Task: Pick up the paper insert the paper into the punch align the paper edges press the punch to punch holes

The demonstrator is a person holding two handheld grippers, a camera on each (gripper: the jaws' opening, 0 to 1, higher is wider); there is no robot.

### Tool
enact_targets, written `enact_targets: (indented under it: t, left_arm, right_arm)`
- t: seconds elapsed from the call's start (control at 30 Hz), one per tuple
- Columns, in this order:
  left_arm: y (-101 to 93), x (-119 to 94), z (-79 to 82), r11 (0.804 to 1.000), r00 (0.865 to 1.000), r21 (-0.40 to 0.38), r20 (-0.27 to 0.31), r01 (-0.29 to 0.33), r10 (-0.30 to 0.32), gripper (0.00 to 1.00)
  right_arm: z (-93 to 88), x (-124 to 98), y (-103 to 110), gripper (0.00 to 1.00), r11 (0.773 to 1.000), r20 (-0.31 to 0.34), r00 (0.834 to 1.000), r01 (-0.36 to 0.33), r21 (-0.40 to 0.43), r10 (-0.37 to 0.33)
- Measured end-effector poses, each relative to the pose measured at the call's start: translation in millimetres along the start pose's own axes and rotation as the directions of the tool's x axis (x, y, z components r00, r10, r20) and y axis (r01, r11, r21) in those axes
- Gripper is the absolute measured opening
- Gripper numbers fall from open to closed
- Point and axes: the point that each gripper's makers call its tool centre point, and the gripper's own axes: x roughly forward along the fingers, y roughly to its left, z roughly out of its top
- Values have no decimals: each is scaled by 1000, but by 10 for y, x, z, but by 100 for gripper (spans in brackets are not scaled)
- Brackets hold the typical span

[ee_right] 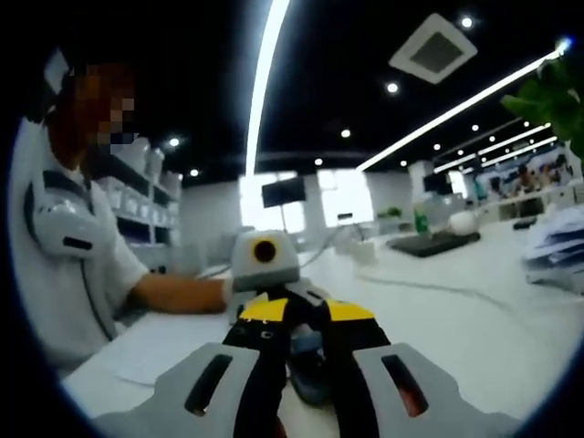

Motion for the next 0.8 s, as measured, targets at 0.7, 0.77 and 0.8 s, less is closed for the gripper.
enact_targets:
  t: [0.7,0.77,0.8]
  left_arm:
    - [8,59,147,1000,999,-15,30,-12,13,59]
    - [-18,52,201,1000,999,-8,32,-12,13,59]
    - [-31,48,227,1000,999,-5,33,-12,13,59]
  right_arm:
    - [377,-141,-141,24,996,159,985,66,58,-74]
    - [415,-166,-142,24,995,178,981,74,60,-84]
    - [434,-178,-142,24,995,187,978,78,61,-88]
